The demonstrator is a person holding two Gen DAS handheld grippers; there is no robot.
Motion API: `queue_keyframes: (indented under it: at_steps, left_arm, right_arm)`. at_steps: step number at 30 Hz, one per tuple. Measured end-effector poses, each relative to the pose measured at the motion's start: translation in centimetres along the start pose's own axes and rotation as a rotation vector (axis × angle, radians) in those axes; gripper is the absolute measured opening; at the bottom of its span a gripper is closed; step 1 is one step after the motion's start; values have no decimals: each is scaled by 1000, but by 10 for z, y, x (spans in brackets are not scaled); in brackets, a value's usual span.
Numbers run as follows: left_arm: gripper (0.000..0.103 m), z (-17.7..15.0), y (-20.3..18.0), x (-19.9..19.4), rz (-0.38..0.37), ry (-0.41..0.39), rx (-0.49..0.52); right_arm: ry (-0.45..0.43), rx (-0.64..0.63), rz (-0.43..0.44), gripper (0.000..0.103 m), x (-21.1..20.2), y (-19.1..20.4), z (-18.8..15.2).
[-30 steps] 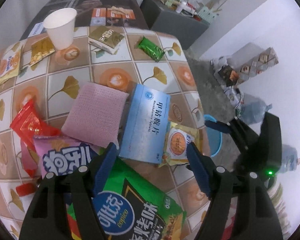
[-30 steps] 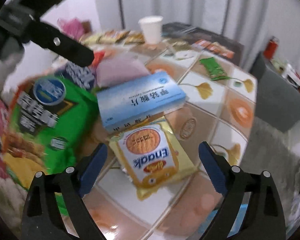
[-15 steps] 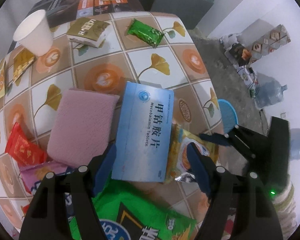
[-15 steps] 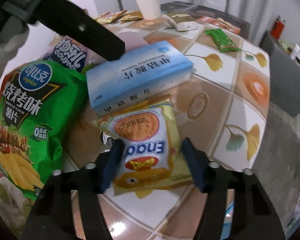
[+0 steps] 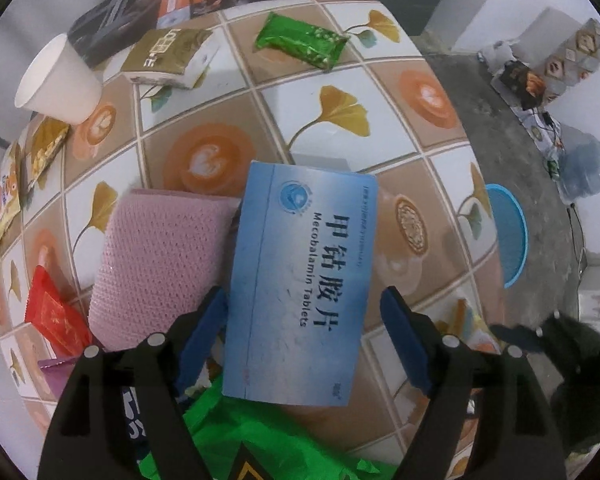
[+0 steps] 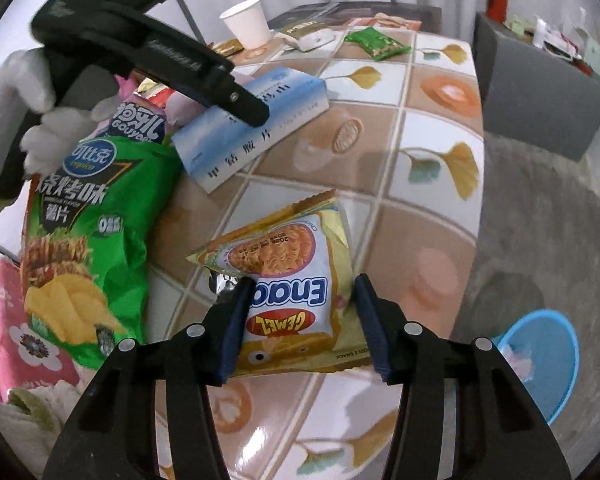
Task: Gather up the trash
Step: 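Grasp the blue medicine box with the left gripper while the right gripper grasps the yellow Enaak packet, then carry box and packet over the blue wastebasket and open both grippers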
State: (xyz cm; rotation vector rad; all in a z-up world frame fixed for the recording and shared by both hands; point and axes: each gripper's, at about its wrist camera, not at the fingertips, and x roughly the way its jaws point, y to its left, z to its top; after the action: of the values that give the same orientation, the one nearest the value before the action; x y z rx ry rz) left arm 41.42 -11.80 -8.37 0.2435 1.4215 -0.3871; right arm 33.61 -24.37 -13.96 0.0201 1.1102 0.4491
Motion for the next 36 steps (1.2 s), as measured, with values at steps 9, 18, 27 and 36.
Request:
queue_keyframes:
  at_steps: [9, 18, 27, 36]
  left_arm:
    - [78, 6, -7, 11, 18, 42, 6]
    - [78, -13, -49, 15, 38, 42, 146]
    - [76, -9, -57, 26, 48, 35, 120]
    - [75, -6, -53, 11, 26, -13, 85]
  right_arm:
    - [-21, 77, 27, 48, -6, -13, -7]
    - [-23, 73, -2, 52, -5, -10, -12]
    - [-56, 95, -74, 50, -6, -5, -24]
    - [-93, 194, -50, 43, -18, -11, -36]
